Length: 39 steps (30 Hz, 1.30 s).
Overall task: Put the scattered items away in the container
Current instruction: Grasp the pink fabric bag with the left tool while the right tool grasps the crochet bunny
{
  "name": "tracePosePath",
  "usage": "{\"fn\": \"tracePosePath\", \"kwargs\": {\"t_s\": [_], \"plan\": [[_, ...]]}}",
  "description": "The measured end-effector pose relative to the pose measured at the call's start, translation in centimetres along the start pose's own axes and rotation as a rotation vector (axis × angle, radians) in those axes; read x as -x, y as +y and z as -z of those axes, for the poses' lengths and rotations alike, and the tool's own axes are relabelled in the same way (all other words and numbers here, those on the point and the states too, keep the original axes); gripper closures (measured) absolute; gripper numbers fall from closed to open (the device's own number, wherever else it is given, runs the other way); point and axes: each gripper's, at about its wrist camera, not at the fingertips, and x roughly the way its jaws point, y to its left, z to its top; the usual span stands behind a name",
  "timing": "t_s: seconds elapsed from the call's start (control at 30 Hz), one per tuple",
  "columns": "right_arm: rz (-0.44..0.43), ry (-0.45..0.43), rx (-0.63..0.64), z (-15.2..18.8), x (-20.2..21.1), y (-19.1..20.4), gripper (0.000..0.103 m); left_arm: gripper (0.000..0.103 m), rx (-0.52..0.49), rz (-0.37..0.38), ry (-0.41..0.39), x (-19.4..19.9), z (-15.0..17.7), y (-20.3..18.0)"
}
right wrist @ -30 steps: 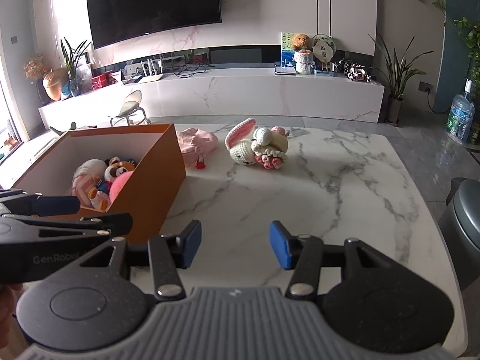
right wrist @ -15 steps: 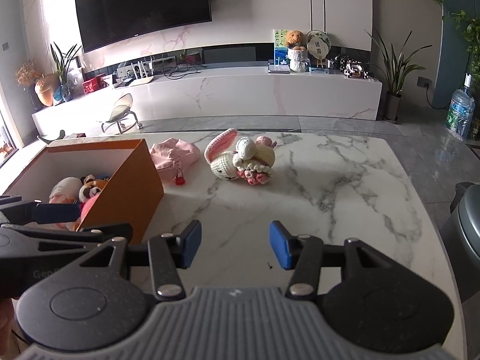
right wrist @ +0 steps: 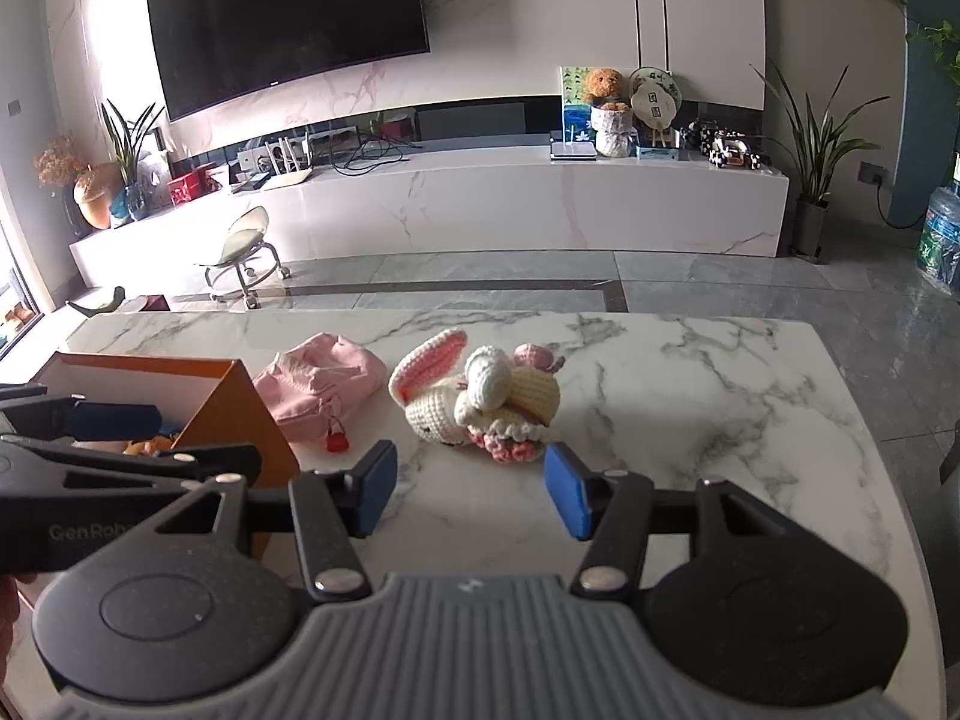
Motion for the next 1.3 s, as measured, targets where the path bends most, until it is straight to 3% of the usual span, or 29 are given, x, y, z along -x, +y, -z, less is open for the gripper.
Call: {"fn": "tracePosePath", "kwargs": {"t_s": [0.2, 0.43, 0.53, 0.77, 1.03, 1.3], "plan": [[-0.024, 0.002, 0.005, -1.9, -3.2, -0.5, 0.044, 0.015, -0.033, 0.002, 0.039, -2.7, -3.7, 1.8], [-0.032, 0.017, 0.009, -3.5, -7.1, -0.9, 0.044, 0.015, -0.054, 0.012, 0.178, -7.6, -6.7, 4.0], [-0.039, 0.033, 0.015, -4.0, -8.7, -1.2, 0.037, 0.015, -0.062, 0.017, 0.249, -9.8, -7.6, 4.7], [-0.040, 0.078, 0.039, -4.5, -12.2, -1.3, 0.031, 0.015, -0.053, 0.017, 0.418, -15.1, -8.6, 6.7], [-0.024, 0.113, 0.041, -3.9, -14.8, -1.4, 0.021, 0.015, 0.042, 0.052, 0.549, -19.1, -8.7, 9.0], [0.016, 0.125, 0.066, -3.4, -16.5, -1.3, 0.020, 0.012, 0.025, 0.054, 0.608, -20.4, -8.7, 9.1]]}}
